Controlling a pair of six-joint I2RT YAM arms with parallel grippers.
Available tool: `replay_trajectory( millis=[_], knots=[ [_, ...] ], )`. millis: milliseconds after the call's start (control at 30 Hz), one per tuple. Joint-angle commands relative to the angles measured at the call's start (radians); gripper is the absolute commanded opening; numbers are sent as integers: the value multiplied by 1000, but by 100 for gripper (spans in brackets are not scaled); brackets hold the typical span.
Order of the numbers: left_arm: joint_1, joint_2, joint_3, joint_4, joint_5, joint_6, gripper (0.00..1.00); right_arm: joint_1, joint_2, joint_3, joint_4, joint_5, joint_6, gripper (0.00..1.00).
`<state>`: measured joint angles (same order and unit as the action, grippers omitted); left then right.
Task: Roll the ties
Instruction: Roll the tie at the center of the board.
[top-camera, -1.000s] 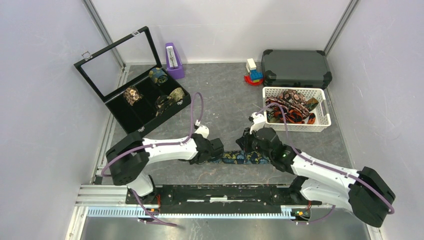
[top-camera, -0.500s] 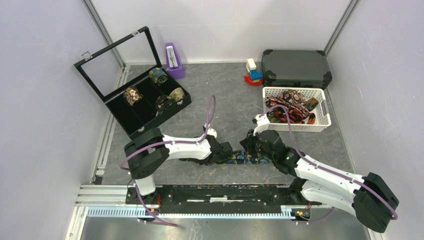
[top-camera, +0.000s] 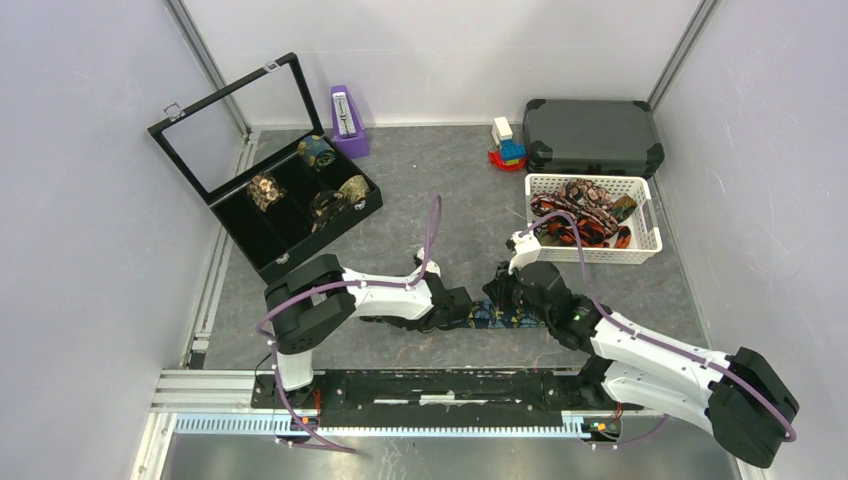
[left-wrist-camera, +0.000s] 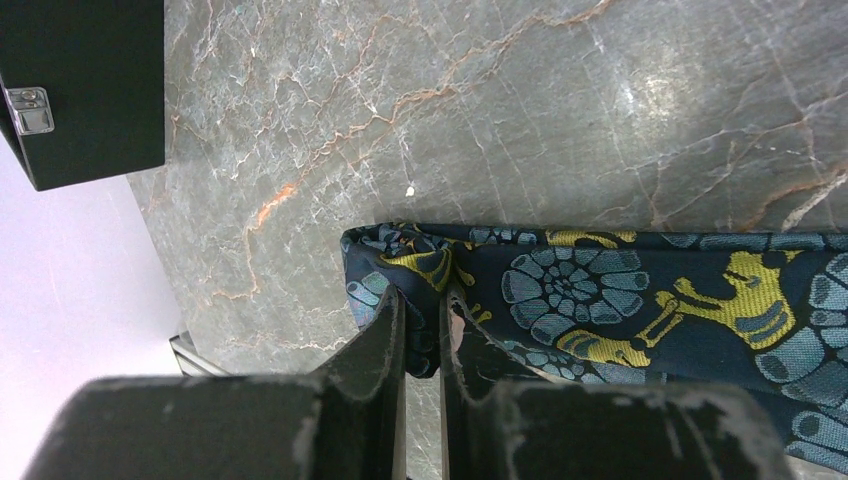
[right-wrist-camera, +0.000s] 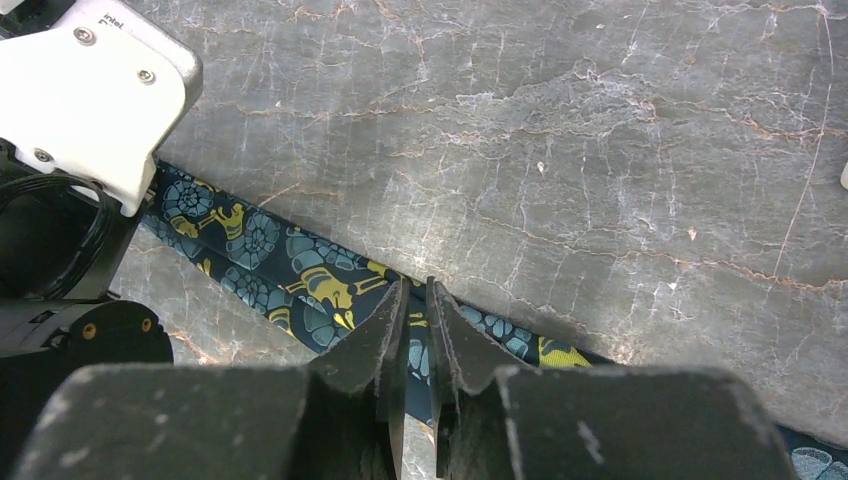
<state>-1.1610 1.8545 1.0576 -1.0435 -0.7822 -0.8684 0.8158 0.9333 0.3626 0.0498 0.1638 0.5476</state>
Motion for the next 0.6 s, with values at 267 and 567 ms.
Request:
replay_trajectory(
  millis=[267, 567],
  knots=[
    [-9, -2, 26, 120, 106, 65, 26, -4, -15, 1, 5, 19, -9, 18],
    [-8, -23, 20, 141, 121, 80, 42, -4, -8, 6, 7, 13, -5, 18]
  ],
)
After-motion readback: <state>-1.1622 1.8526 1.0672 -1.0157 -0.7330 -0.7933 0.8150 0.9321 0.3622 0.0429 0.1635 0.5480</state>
